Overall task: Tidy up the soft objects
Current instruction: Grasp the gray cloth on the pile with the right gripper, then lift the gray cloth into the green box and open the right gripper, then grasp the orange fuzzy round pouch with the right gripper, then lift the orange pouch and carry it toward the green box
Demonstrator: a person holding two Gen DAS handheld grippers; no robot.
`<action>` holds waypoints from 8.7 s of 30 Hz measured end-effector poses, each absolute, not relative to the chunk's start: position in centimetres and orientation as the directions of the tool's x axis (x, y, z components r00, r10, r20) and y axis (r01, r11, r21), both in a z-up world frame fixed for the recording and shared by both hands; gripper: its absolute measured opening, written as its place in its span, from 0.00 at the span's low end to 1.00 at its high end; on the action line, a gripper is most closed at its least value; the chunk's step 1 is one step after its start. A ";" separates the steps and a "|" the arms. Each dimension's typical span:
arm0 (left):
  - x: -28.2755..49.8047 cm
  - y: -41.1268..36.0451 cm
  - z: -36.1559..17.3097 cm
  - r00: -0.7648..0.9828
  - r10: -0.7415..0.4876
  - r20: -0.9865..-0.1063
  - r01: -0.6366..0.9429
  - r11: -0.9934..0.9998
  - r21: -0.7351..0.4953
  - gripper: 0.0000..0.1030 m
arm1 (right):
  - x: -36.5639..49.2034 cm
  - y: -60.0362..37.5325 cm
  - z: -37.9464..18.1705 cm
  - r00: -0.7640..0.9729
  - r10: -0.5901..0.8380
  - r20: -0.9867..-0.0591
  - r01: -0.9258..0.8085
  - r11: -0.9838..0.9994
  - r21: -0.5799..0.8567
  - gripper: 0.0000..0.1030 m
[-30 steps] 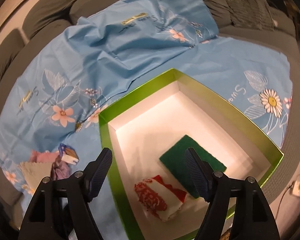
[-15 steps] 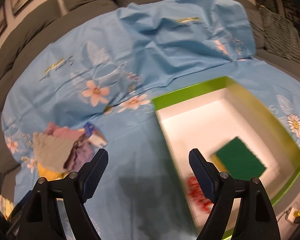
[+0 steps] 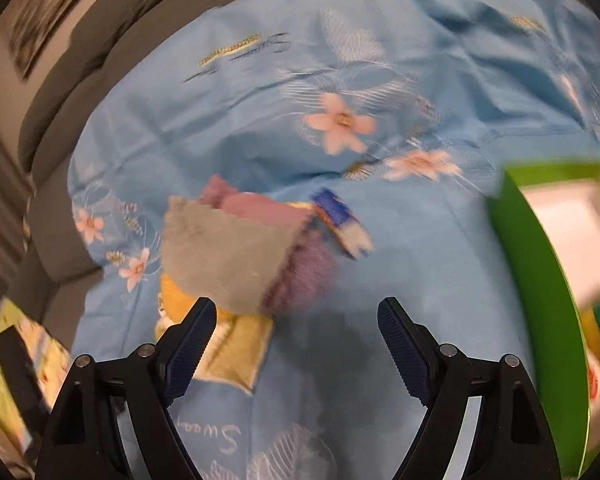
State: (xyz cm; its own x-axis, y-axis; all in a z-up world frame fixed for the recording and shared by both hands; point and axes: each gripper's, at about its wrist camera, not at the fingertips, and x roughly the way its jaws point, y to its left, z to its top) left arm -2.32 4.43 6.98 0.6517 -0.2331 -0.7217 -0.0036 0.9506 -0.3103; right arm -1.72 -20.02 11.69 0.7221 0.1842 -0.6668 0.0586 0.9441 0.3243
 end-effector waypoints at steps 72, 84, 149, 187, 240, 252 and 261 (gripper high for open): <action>-0.5 -4.4 2.3 0.512 -0.477 -0.715 0.272 0.879 -0.391 0.14 | 3.0 -20.2 2.0 0.460 0.438 -0.772 0.027 0.862 0.506 0.25; -5.0 -9.0 9.5 0.564 -0.599 -0.568 0.508 0.794 -0.333 0.13 | -3.7 -25.0 9.4 0.699 0.369 -0.613 0.011 0.851 0.525 0.22; -2.3 2.1 6.7 0.681 -0.118 -0.723 0.010 0.988 -0.152 0.80 | -2.9 -24.8 10.0 0.760 0.168 -0.628 0.111 0.918 0.381 0.84; -2.0 6.2 7.1 0.633 -0.242 -0.735 -0.052 0.934 -0.353 0.83 | -3.3 -17.7 7.1 0.550 0.306 -0.777 0.096 0.901 0.422 0.23; -4.7 -8.9 10.5 0.639 -0.421 -0.644 0.311 0.907 -0.285 0.50 | -2.8 -25.9 10.5 0.657 0.335 -0.675 0.060 0.869 0.490 0.45; -5.2 -7.3 10.5 0.629 -0.433 -0.645 0.296 0.901 -0.316 0.48 | -3.1 -22.9 11.7 0.696 0.331 -0.637 -0.036 0.903 0.429 0.30; -5.4 -10.0 10.3 0.618 -0.436 -0.654 0.345 0.898 -0.273 0.53 | -2.7 -28.0 9.7 0.636 0.348 -0.689 0.083 0.856 0.509 0.28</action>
